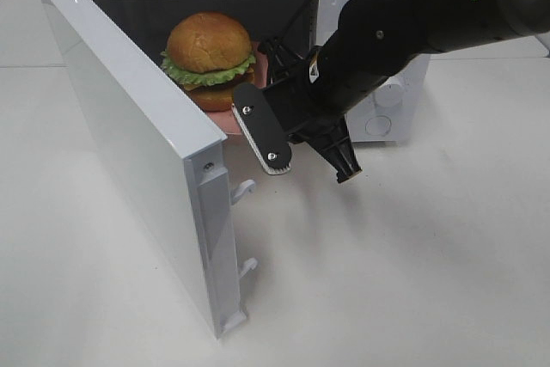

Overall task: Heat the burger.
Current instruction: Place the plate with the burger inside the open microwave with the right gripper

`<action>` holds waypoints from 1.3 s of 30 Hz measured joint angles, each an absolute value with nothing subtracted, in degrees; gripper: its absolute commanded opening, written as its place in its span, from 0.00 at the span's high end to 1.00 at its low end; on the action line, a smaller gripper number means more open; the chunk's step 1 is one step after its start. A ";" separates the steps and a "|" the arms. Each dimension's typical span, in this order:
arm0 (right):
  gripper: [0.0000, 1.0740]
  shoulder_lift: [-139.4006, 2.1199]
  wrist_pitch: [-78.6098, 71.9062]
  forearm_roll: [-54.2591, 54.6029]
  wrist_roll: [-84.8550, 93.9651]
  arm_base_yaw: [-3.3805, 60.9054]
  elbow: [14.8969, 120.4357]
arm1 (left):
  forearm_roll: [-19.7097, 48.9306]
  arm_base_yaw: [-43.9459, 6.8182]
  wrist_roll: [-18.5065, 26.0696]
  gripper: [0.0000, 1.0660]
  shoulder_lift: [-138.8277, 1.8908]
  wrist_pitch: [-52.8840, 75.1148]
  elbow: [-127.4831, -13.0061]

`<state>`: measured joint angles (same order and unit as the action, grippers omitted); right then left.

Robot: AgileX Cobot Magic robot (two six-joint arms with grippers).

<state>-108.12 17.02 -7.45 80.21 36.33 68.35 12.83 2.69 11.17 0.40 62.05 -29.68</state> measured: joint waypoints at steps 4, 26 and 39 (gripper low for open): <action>1.00 -109.43 17.93 -9.22 77.75 36.33 70.30 | 12.83 2.69 11.17 0.06 0.40 62.05 -29.68; 1.00 -120.15 23.03 -17.48 61.94 36.38 83.71 | 12.83 2.69 11.17 0.06 0.40 62.05 -29.68; 1.00 -127.25 28.02 -20.63 54.37 36.38 95.97 | 12.83 2.69 11.17 0.06 0.40 62.05 -29.68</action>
